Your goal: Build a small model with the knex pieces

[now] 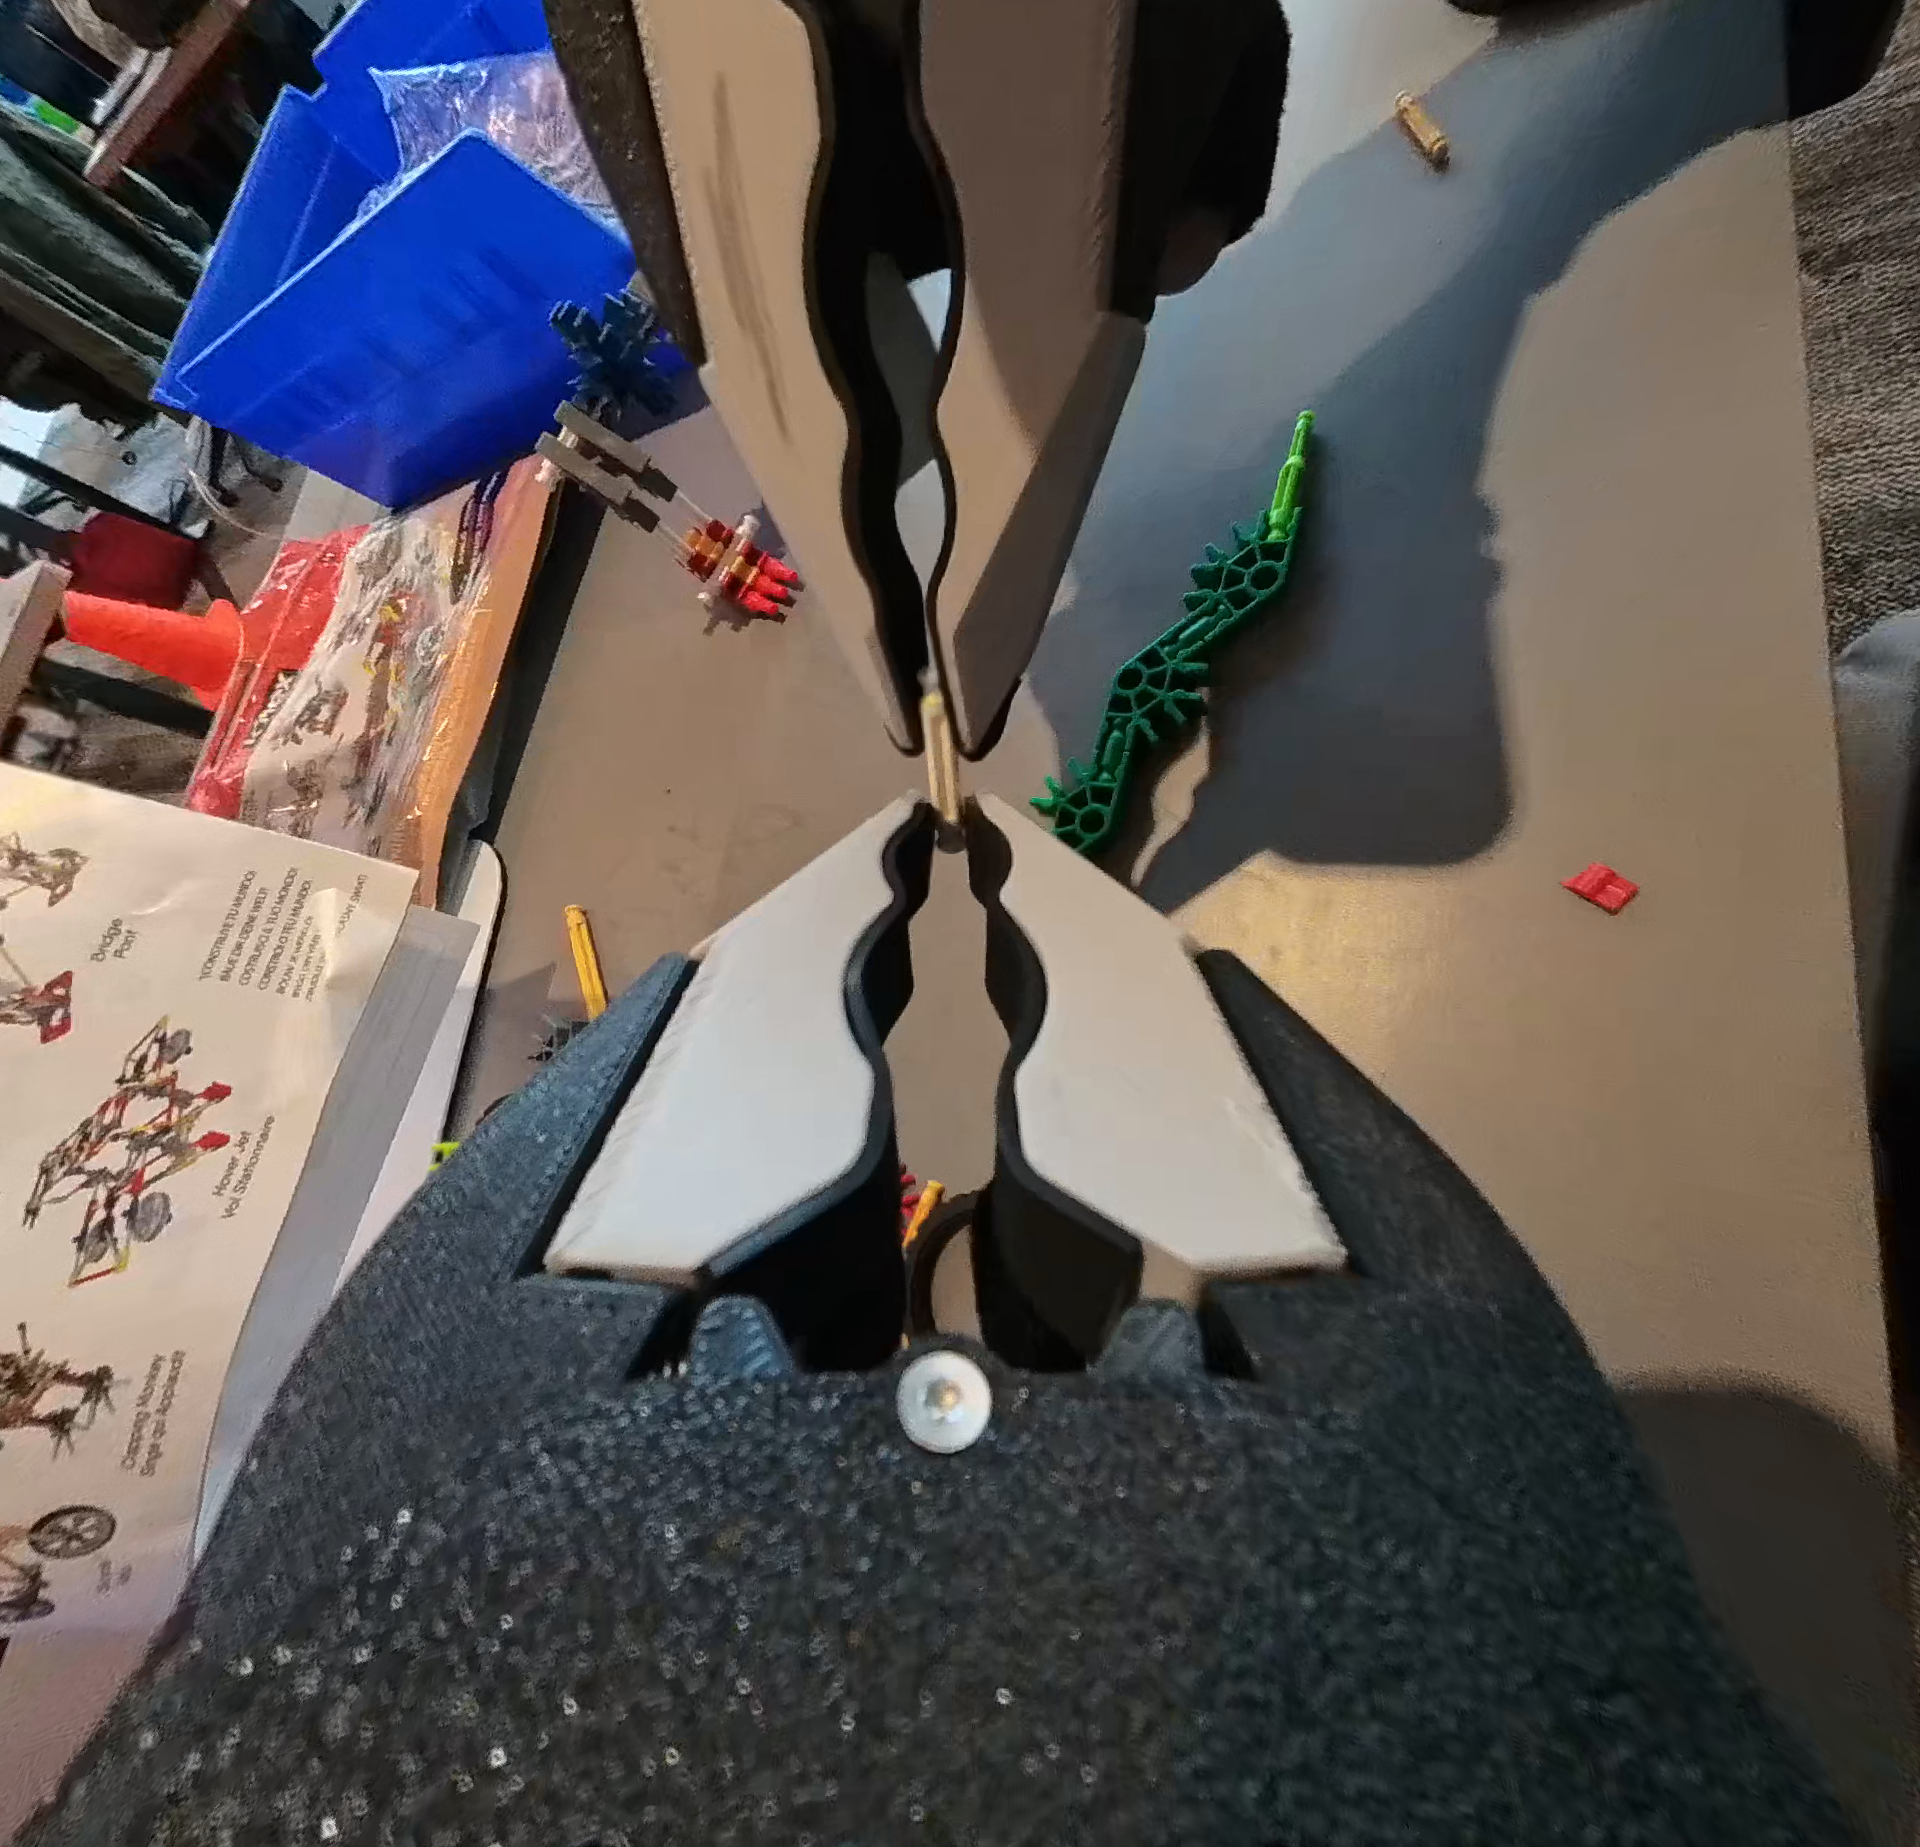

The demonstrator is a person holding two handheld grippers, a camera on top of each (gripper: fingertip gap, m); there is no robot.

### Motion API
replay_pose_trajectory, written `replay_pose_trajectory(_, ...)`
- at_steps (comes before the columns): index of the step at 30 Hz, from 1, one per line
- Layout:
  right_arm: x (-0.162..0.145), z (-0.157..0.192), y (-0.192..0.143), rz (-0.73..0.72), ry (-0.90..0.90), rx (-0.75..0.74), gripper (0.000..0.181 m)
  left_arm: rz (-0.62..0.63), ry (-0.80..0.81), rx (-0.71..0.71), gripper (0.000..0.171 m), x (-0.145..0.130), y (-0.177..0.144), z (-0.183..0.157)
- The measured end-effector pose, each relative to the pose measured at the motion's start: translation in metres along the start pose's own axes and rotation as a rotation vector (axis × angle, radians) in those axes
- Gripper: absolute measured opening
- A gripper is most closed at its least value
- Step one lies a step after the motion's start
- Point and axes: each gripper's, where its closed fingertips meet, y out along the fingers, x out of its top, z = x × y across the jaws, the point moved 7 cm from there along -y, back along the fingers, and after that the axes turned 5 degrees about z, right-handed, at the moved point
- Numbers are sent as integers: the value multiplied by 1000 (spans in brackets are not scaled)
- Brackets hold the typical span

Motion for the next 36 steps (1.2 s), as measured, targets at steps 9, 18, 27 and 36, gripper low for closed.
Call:
replay_pose_trajectory(9,4,-14,-4,-106,141,-41,19,-135,-236,30,5,0,-10,15)
replay_pose_trajectory(18,7,-14,-13,-319,324,24,9,-314,-438,34,5,5,-15,21)
replay_pose_trajectory(27,2,9,-26,-495,459,-6,11,-318,-418,-77,5,17,-6,0)
replay_pose_trajectory(36,-7,19,-25,-455,450,-43,5,-304,-428,-132,5,24,4,-12)
